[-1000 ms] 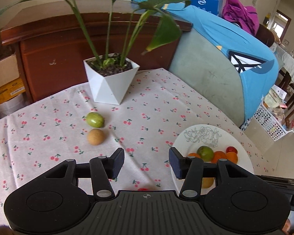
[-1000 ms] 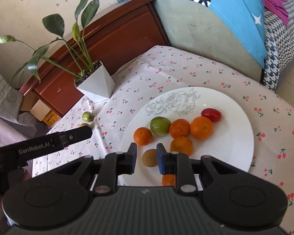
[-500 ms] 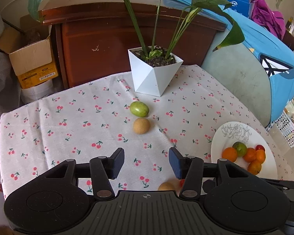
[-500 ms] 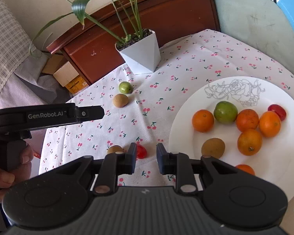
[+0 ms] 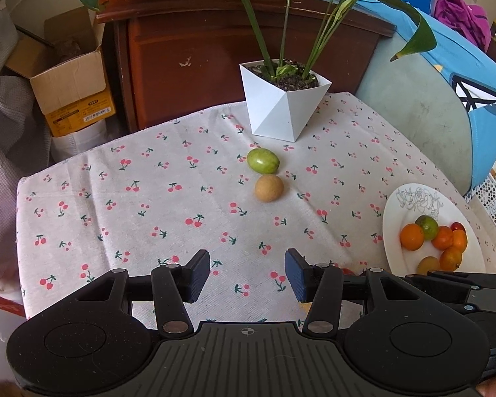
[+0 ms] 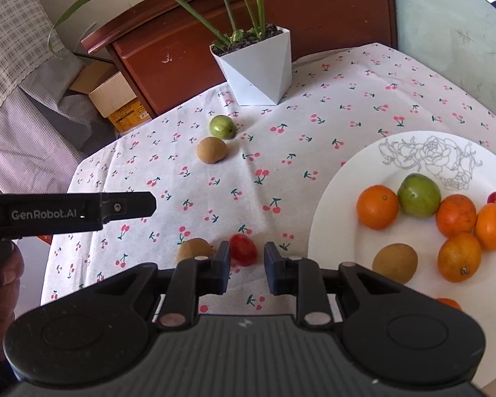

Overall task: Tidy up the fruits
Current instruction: 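Move the right tool to another red tomato while the left tool approaches a kiwi, then grasp the red tomato with the right tool while the left tool grasps the kiwi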

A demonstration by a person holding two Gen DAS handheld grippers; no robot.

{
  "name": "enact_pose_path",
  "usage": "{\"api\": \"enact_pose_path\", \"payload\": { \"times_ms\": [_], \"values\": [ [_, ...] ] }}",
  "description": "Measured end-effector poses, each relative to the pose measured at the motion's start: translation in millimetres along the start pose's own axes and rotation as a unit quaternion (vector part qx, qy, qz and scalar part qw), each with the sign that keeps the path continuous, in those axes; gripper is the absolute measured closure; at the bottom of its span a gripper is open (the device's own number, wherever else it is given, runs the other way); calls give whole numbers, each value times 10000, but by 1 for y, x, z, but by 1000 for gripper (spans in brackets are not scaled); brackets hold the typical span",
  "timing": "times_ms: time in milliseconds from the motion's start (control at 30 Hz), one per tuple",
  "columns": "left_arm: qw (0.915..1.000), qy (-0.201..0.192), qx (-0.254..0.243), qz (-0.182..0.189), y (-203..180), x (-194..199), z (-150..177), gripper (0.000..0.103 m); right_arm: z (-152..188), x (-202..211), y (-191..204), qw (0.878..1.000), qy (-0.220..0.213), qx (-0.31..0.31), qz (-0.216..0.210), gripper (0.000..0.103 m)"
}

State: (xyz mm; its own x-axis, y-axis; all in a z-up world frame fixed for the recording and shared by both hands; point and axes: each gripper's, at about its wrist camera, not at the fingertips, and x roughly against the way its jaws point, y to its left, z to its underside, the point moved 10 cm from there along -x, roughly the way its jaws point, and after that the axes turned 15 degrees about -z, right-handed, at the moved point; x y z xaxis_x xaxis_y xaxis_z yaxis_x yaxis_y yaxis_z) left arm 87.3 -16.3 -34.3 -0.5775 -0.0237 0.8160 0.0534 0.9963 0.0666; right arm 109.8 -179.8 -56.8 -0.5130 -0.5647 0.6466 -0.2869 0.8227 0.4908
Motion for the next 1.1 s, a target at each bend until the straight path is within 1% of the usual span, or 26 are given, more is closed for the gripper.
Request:
{"api": "enact_pose_path", "payload": {
  "times_ms": [267, 300, 333, 433, 567, 700, 833, 900, 1067, 1100],
  "values": [
    [9999, 43, -135, 43, -3, 0, 6, 54, -1, -7, 4, 9995, 25, 296, 133, 80],
    [9999, 59, -154, 32, -3, 0, 8, 54, -1, -7, 4, 9993, 22, 328, 170, 83],
    [9998, 67, -178, 33, -4, -1, 9, 55, -1, -7, 3, 9993, 21, 318, 179, 83],
    [9995, 99, -293, 83, -9, -1, 14, 55, -2, -5, 1, 9998, 8, 162, 106, 85],
    [9986, 110, -473, 198, -19, 0, 20, 55, -10, 7, -6, 9995, -247, 20, 203, 85],
    [9972, 51, -645, 372, -32, 1, 25, 55, -18, 18, -10, 9985, -461, -123, 256, 85],
    [9959, -6, -673, 597, -45, 1, 26, 55, -20, 24, -14, 9978, -556, -253, 263, 85],
    [9957, -55, -659, 647, -50, 1, 27, 56, -20, 27, -16, 9974, -586, -322, 285, 85],
    [9939, -91, -810, 749, -62, 1, 32, 59, -21, 34, -21, 9965, -643, -417, 331, 85],
    [9936, -101, -801, 788, -63, 0, 33, 62, -21, 35, -22, 9963, -654, -446, 327, 85]
  ]
}}
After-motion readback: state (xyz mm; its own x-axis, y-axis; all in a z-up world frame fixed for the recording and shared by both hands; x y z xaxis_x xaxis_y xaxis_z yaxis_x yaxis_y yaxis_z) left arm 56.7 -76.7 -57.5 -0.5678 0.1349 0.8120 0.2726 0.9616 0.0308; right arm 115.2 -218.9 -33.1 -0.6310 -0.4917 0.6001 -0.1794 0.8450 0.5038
